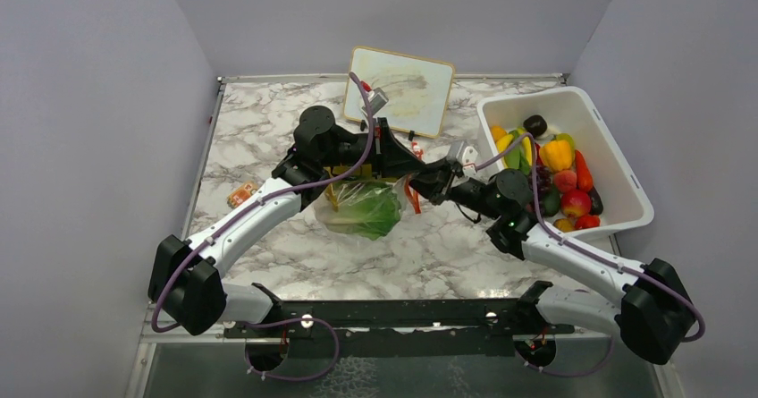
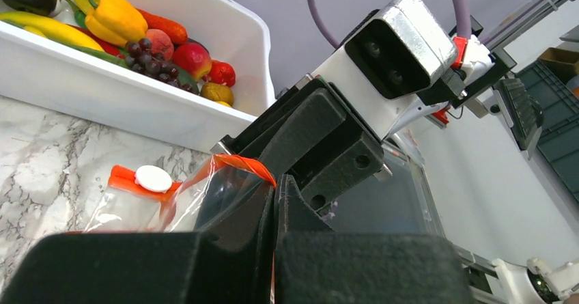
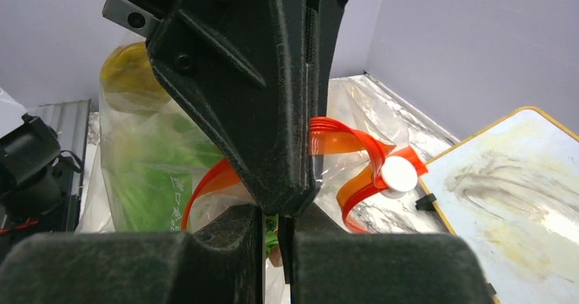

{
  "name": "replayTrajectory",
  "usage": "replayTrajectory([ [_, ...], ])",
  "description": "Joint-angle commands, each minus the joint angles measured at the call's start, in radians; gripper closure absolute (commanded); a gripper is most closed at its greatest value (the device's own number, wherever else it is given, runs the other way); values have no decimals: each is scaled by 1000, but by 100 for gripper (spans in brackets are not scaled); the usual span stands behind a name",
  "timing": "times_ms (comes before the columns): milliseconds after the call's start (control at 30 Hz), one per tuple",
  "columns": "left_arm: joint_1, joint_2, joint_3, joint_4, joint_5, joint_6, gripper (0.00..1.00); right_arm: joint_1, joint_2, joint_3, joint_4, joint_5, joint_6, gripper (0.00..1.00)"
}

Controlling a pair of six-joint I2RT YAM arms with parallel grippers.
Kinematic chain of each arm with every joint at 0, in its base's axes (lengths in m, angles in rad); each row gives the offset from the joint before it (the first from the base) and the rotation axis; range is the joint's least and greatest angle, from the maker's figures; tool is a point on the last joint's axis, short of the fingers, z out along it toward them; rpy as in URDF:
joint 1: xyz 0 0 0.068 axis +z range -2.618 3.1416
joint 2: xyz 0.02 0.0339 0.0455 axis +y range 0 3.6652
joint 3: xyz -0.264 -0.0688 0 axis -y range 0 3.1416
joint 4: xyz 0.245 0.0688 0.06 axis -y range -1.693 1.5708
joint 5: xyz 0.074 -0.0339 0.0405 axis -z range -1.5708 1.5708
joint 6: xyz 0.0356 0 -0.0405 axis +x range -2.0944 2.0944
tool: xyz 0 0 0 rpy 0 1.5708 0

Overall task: Place the food in the zip-top bag and seal the zipper
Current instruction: Place the fake fruit in the zipper food storage bag.

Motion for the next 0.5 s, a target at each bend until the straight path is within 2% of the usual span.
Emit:
replayTrajectory([
  [0, -12, -13, 43, 57, 40, -30, 100, 4, 37, 9, 91, -116, -2, 94],
  [67, -12, -9, 42, 67, 39, -38, 100, 5, 52, 23, 79, -123, -5, 94],
  [300, -13, 7, 42, 90, 39, -46, 100, 5, 140, 32, 224, -181, 106, 93],
  [400, -12, 5, 40, 93, 40, -44, 100, 5, 162, 40, 237, -178, 143, 83],
  [467, -12, -1, 33, 93, 35, -36, 100, 5, 147, 50, 165, -137, 155, 77],
])
